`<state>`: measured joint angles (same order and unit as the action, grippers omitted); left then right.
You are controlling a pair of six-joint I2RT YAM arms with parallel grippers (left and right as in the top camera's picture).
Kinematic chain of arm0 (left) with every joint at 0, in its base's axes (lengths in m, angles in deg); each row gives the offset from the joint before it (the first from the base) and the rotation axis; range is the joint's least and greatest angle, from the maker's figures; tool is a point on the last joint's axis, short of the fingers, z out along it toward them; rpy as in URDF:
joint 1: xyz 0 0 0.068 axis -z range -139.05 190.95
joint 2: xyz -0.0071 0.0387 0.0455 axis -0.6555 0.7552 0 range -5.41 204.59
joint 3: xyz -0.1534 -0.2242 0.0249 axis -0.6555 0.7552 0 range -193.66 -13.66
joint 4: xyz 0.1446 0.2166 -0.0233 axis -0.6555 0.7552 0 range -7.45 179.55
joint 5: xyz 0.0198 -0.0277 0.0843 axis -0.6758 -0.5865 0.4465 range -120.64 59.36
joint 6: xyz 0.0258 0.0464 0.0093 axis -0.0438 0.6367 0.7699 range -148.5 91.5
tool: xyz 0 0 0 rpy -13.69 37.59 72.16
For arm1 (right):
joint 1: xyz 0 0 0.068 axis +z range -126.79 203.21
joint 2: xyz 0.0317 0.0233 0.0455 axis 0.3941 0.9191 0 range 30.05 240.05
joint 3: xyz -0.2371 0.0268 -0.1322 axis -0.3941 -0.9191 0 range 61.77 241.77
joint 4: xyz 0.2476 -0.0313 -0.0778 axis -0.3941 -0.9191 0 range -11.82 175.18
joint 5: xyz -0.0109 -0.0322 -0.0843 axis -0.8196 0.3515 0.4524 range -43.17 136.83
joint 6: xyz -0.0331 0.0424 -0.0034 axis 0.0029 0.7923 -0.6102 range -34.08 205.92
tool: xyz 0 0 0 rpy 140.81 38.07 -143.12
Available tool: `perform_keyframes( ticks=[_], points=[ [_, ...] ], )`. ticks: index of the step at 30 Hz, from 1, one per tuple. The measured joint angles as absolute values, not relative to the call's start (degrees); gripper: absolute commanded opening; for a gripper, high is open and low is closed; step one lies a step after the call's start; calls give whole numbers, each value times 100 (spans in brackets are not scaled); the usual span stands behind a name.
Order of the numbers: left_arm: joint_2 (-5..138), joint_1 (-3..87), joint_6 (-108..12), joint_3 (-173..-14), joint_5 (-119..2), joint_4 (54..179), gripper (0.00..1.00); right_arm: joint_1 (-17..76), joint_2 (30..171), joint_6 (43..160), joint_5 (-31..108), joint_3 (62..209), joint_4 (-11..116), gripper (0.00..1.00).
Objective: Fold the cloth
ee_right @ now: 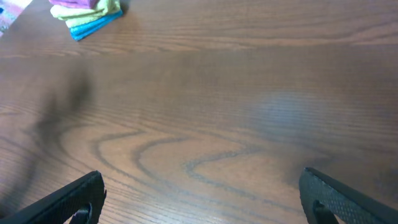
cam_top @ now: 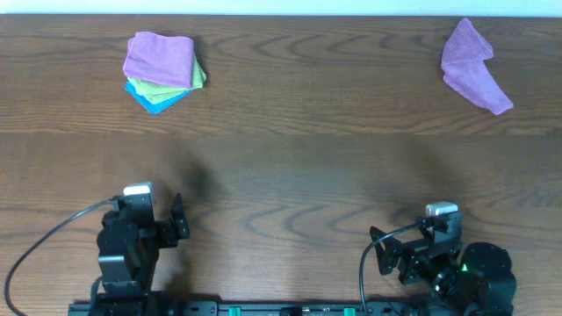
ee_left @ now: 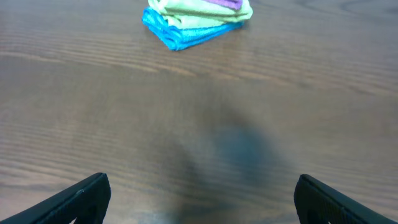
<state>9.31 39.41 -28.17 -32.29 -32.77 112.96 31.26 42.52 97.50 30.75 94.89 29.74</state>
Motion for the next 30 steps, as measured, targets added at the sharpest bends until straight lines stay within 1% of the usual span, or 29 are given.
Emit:
perform_keyframes(
  ticks=[9,17,25,30],
  points=[
    [254,3941,-2701,-2812,-3250,11917,96,3126,4252,9750,3075,9489,2974,99],
    [-72,3941,-2417,-2775,-3209,12492,95,3126,4252,9747,3075,9489,2974,99],
    [-280,3941,-2139,-2775,-3207,12896,96,3126,4252,9750,3075,9489,2974,99],
    [-442,3941,-2073,-2775,-3207,12931,95,3126,4252,9750,3075,9489,2974,99]
  ],
)
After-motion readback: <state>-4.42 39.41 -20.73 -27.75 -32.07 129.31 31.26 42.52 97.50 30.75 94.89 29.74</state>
